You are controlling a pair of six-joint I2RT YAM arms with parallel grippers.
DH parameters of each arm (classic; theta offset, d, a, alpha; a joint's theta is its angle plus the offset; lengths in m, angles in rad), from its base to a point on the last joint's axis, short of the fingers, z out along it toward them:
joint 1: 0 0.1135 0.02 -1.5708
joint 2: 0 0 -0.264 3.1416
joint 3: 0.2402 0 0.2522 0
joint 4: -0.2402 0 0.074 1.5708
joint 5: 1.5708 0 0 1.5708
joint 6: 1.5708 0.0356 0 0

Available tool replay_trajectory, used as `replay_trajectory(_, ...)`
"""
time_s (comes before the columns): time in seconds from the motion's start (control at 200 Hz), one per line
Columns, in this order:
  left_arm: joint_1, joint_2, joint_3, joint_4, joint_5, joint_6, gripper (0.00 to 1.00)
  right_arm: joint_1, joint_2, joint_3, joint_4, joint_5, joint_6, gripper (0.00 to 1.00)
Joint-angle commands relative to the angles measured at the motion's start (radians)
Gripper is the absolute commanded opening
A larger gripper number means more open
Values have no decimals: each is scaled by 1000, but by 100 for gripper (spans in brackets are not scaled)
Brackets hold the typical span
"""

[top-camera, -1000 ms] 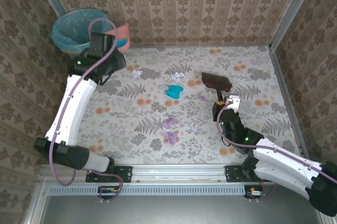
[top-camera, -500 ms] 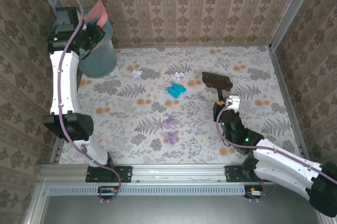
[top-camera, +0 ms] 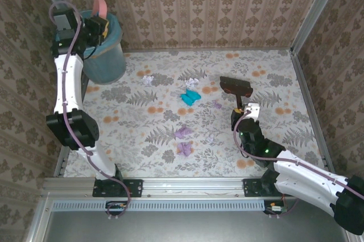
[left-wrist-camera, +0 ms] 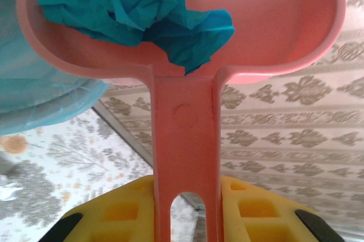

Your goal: Sweep away the paper scraps from the table

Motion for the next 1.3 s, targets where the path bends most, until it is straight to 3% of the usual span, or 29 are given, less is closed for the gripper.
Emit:
replay_trajectory(0.0, 18, 30, -32, 217, 75, -159, 0, -4, 1, 2, 59, 31, -21, 0)
replay_trajectory(0.315, 35, 2, -233, 559, 60, -357, 0, -5, 24, 4, 66, 33, -25, 0)
replay_trajectory(0.705, 68, -72, -419, 766, 26, -496, 0, -7, 28, 4, 67, 32, -27, 0)
replay_trajectory(0.97, 69, -93, -434, 791, 31, -506, 0, -7, 29, 2, 68, 34, -27, 0)
replay_trajectory(1.295, 17, -182, -416, 707, 51, -393, 0, -8, 32, 3, 67, 37, -29, 0)
